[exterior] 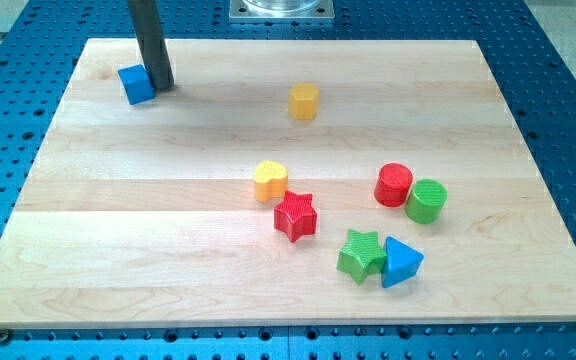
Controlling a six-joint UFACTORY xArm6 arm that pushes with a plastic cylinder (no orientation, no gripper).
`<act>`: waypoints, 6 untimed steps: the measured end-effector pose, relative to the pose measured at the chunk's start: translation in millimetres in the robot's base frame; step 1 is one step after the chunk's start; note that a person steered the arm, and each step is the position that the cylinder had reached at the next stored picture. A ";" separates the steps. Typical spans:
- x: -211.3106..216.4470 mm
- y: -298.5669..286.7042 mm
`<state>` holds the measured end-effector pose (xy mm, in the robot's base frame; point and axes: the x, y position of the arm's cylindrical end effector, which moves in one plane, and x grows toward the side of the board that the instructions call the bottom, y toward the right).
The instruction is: Slide the arm vertically below the blue cube
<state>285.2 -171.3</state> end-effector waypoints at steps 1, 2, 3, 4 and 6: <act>18.8 25.4; 59.2 19.5; 69.1 -37.8; 63.4 -73.5; 74.1 -41.5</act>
